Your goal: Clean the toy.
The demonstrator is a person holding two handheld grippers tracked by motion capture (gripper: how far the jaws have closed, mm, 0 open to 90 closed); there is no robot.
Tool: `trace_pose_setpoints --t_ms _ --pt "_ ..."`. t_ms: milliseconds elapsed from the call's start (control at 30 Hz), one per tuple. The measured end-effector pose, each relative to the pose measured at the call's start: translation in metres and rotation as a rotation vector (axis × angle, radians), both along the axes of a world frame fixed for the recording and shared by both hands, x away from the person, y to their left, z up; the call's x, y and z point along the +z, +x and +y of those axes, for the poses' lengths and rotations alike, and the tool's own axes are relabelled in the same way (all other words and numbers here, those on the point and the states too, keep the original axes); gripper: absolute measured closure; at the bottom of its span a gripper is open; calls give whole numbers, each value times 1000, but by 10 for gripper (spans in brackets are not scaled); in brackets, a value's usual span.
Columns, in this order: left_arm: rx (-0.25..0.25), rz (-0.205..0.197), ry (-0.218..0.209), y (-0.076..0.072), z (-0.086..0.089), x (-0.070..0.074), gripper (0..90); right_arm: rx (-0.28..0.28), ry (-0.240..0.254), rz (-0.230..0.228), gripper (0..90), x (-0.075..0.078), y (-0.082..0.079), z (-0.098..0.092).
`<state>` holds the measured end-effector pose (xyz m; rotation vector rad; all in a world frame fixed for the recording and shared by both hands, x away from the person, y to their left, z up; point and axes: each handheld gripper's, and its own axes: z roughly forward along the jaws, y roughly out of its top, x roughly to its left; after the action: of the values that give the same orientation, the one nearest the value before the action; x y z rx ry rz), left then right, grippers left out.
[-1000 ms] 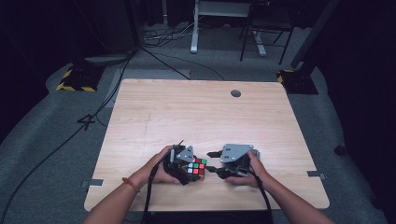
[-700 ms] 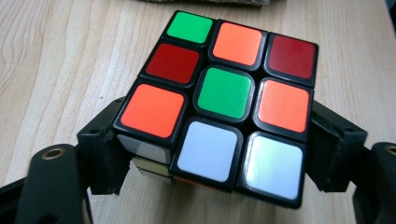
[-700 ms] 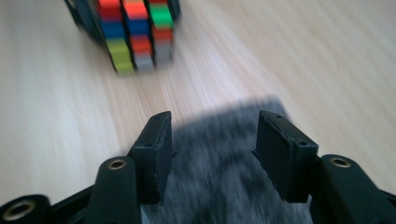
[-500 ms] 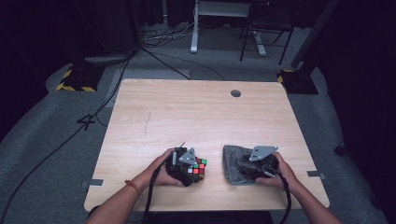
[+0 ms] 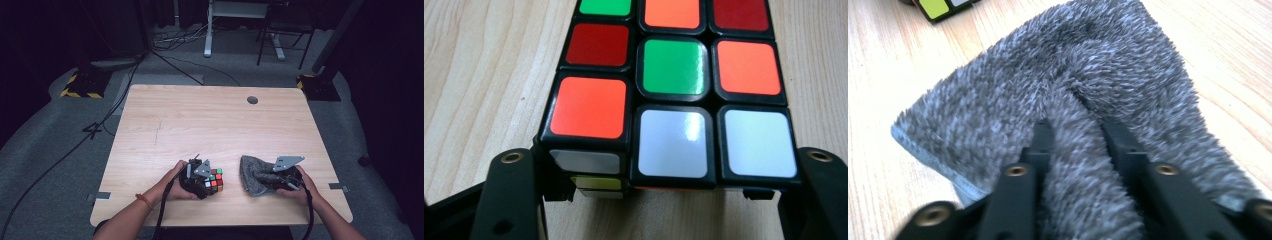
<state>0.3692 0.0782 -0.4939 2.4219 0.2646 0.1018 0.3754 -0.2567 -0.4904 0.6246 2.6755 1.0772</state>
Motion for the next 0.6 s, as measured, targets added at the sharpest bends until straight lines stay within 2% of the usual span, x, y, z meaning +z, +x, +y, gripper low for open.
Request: trace_pose_setpoints --t_ms 133,233,300,400,500,600 --pt "-8 -20 1 -2 -4 3 333 6 -13 -29 763 2 -3 2" --pt "-13 -33 -13 -4 -6 8 334 6 11 -46 768 6 -5 2" --pt "-9 -38 -37 -5 -7 13 334 17 44 -56 769 12 -7 3" --pt "-7 -56 -52 -6 -8 20 334 33 108 -72 768 23 -11 7" --pt "-5 -83 -44 -7 -9 23 334 59 164 -104 768 37 -17 13" --pt "-9 -88 -44 -8 -12 25 335 78 223 -131 768 50 -21 18"
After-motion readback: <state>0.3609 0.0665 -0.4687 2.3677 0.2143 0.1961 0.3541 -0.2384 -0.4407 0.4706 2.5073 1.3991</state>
